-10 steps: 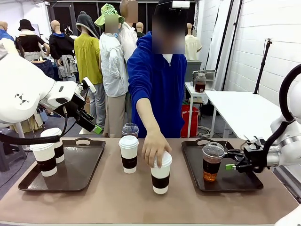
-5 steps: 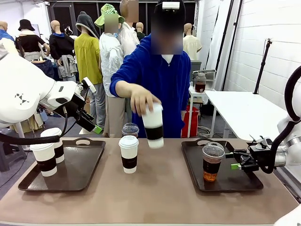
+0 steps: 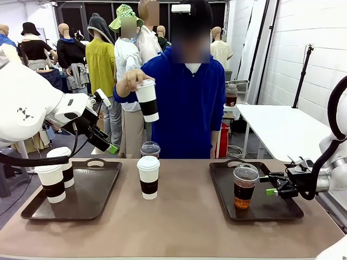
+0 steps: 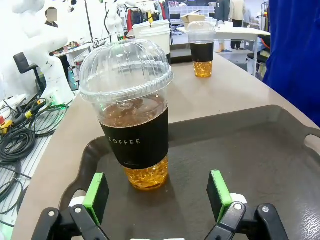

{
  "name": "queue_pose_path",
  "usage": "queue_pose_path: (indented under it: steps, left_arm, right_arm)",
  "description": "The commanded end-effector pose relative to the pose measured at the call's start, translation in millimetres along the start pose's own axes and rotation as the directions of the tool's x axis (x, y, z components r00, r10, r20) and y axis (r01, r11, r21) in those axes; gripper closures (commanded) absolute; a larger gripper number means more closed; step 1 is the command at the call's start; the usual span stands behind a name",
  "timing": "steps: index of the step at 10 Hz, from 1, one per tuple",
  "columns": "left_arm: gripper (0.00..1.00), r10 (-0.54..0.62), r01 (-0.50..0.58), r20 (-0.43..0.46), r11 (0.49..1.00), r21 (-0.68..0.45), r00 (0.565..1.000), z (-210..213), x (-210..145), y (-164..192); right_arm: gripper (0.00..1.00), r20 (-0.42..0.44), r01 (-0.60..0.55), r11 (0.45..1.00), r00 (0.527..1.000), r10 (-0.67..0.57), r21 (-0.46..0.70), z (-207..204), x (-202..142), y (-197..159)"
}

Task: Distribute the coffee onto the tray.
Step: Pick up another iced Americano from the middle of the table and place it on the right Handle tray.

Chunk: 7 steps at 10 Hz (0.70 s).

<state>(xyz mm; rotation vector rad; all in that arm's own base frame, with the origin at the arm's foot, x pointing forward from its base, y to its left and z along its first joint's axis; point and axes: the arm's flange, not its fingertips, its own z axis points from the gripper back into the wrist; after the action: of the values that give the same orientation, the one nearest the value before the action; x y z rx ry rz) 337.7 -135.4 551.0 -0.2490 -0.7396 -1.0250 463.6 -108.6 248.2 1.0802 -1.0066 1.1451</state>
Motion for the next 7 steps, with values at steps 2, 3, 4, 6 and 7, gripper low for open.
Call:
queue_pose_path:
  steps: [2,3,4,6,7]
  left_arm:
    - [0.00,0.000,0.000,0.002,1.000,-0.011,1.000,0.7,-0.9,0.2]
    - [0.00,0.000,0.000,0.002,1.000,-0.011,1.000,0.7,-0.9,0.2]
    - [0.00,0.000,0.000,0.002,1.000,-0.011,1.000,0.7,-0.9,0.2]
    - [0.00,0.000,0.000,0.002,1.000,-0.011,1.000,0.7,-0.9,0.2]
    - [0.00,0.000,0.000,0.002,1.000,-0.011,1.000,0.7,-0.9,0.2]
  right_arm:
    - [0.00,0.013,-0.004,1.000,1.000,0.004,-0.014,4.5,7.5,-10.5]
    - [0.00,0.019,-0.015,1.000,1.000,0.015,-0.023,6.6,14.3,-24.3]
    - [0.00,0.022,-0.018,1.000,1.000,0.019,-0.022,9.6,18.9,-39.9]
    - [0.00,0.035,-0.054,0.998,0.998,0.055,-0.036,9.5,30.6,-74.7]
    - [0.00,0.048,-0.074,0.996,0.996,0.077,-0.049,5.3,34.2,-91.8]
